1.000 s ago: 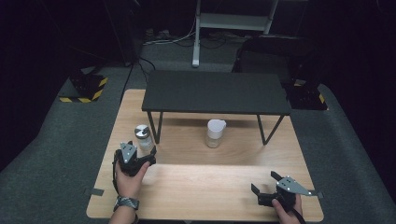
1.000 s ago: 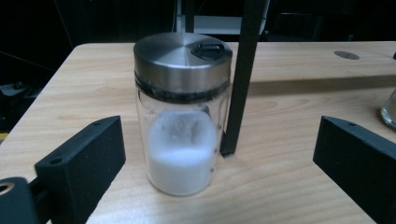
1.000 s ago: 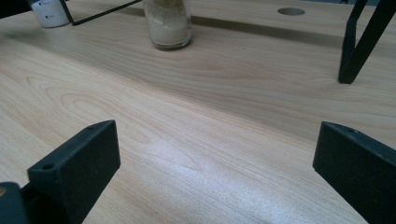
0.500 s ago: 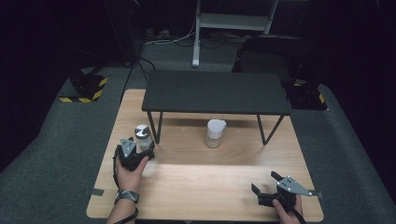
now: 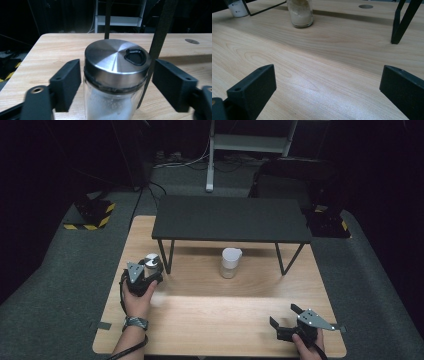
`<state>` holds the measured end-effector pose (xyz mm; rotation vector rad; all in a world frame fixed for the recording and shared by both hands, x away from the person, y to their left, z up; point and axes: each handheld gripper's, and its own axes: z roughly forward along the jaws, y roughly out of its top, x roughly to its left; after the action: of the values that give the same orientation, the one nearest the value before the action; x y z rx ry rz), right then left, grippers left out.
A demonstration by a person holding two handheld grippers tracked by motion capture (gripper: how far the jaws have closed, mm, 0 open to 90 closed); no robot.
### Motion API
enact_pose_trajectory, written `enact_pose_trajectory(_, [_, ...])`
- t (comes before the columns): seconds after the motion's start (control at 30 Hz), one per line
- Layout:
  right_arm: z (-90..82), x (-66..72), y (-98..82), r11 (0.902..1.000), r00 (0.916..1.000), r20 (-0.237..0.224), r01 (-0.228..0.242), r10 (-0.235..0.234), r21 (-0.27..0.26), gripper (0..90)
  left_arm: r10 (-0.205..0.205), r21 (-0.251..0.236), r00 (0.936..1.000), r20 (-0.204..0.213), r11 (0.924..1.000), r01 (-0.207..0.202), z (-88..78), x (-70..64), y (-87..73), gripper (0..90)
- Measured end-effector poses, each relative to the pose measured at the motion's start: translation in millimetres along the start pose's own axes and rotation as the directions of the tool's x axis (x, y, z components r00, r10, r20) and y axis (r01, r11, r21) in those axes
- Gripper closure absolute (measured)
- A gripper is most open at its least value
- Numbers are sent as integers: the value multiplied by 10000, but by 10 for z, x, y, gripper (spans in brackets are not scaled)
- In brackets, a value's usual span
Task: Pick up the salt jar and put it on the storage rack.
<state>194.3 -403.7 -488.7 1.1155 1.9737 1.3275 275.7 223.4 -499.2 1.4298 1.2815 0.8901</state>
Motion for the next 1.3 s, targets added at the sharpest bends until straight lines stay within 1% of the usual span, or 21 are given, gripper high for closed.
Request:
enact_pose_trajectory(0.1, [0,-3,1,10000,10000,-7,-33,33,8,6,-57,-41,10000,-24,10000,57,5,9,-3,275])
enact_pose_trajectory(0.17, [-1,-3,1,10000,10000,-6,-37,37,12,6,-78,-43,10000,-32,10000,78,7,14,-4,304])
enact_pose_trajectory(0.33, [-1,-1,1,10000,10000,-15,12,-12,13,6,-115,-39,9999,-18,9999,115,22,29,12,303])
enact_pose_trajectory(0.53, [-1,-10,2,10000,10000,-50,-35,35,19,6,-147,-43,9999,23,9999,147,55,31,44,302])
enact_pose_trajectory(0.63, [2,-21,10,10000,9999,-91,-58,59,60,6,-123,-60,9999,34,9999,123,65,35,43,326])
enact_pose_trajectory(0.77, [0,-25,2,10000,9999,-117,-69,69,17,6,35,-116,9999,-104,9999,-36,62,-5,41,340])
enact_pose_trajectory(0.87, [-5,-20,-3,10000,9999,-86,-85,85,-6,6,75,-24,9999,-109,10000,-75,51,-9,69,348])
enact_pose_trajectory(1.03, [-4,-26,-1,10000,9999,-128,-76,76,8,6,24,137,10000,17,9999,-24,6,31,106,350])
enact_pose_trajectory(1.07, [-5,-31,-3,9999,9998,-130,-119,119,-3,6,-16,141,10000,25,9999,15,1,35,107,350])
enact_pose_trajectory(1.1, [-5,-31,-3,9999,9998,-130,-119,119,-3,6,-184,133,9998,23,9997,184,-13,51,105,350])
enact_pose_trajectory(1.13, [-10,-32,-10,9999,9998,-113,-151,150,-42,6,-226,129,9997,11,9997,226,-18,54,105,350])
enact_pose_trajectory(1.3, [-16,-32,-12,9998,9998,-110,-171,170,-37,6,-208,211,9998,10,9996,208,-64,50,114,350])
